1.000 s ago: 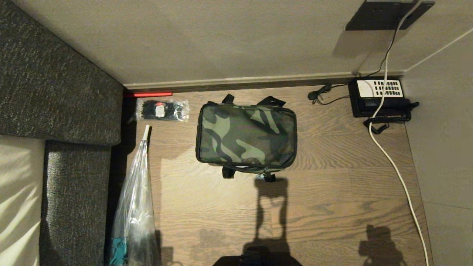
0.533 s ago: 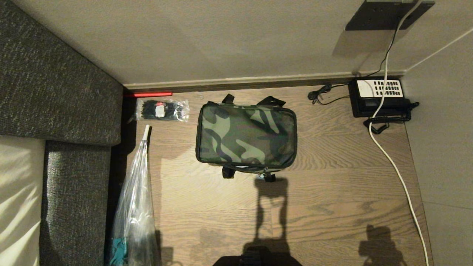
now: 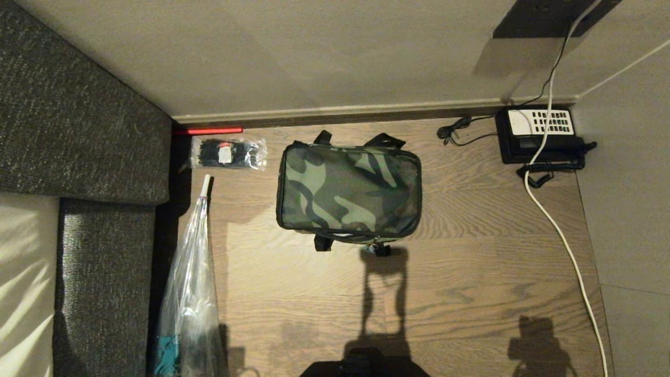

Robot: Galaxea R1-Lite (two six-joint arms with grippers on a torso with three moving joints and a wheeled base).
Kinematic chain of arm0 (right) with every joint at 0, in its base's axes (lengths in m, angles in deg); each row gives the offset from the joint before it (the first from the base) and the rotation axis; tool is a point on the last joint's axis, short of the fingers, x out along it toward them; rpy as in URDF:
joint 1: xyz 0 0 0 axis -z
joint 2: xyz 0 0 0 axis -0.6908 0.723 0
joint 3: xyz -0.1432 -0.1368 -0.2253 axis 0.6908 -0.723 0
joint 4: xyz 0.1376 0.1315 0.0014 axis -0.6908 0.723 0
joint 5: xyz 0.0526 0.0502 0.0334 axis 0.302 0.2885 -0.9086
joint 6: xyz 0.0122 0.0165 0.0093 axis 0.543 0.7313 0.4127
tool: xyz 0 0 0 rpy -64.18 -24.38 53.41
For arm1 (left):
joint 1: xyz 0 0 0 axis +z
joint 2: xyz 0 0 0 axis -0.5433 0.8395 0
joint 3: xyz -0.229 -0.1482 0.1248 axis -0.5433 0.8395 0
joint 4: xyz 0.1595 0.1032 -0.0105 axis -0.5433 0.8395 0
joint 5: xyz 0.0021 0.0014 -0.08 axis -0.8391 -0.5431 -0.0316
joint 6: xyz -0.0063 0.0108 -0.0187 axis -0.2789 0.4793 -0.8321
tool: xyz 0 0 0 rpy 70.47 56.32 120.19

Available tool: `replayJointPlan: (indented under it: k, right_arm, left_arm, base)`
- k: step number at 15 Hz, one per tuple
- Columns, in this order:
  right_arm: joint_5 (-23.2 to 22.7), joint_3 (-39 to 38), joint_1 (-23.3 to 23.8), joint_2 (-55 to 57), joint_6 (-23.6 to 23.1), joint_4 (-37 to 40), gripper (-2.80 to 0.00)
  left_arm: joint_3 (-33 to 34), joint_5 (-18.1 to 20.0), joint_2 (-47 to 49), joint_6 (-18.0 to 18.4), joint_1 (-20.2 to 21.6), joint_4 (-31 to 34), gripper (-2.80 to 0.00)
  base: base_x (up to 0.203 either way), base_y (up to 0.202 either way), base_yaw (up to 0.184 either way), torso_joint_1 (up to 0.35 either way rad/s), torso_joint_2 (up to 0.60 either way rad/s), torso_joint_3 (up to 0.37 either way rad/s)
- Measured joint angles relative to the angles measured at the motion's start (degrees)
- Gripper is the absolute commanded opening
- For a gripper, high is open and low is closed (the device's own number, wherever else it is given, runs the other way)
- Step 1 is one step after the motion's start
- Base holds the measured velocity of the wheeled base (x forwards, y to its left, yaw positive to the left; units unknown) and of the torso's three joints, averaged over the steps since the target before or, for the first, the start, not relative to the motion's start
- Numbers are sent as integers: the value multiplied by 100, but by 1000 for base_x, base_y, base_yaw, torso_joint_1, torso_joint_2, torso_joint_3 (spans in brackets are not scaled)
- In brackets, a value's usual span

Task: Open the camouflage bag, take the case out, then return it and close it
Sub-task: Open the top of the storage box

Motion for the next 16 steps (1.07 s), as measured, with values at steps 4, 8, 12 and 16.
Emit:
replayJointPlan:
  k: [4,8,12,16]
  right_arm:
    - [5,0,0,0,-1,0,-280]
    - [-1,0,0,0,1,0,-280]
    - [1,0,0,0,1,0,-280]
    - [-57,0,0,0,-376,22,-280]
  left_arm:
    - [-5,0,0,0,0,15,-280]
    - [-9,0,0,10,-2,32,-280]
    - [4,7,0,2,0,-4,-280]
    - [4,7,0,0,0,-9,-280]
  base:
    - [0,0,0,-1,1,-192]
    - [0,0,0,2,3,-186]
    - [0,0,0,2,3,-36]
    - [0,0,0,0,0,0]
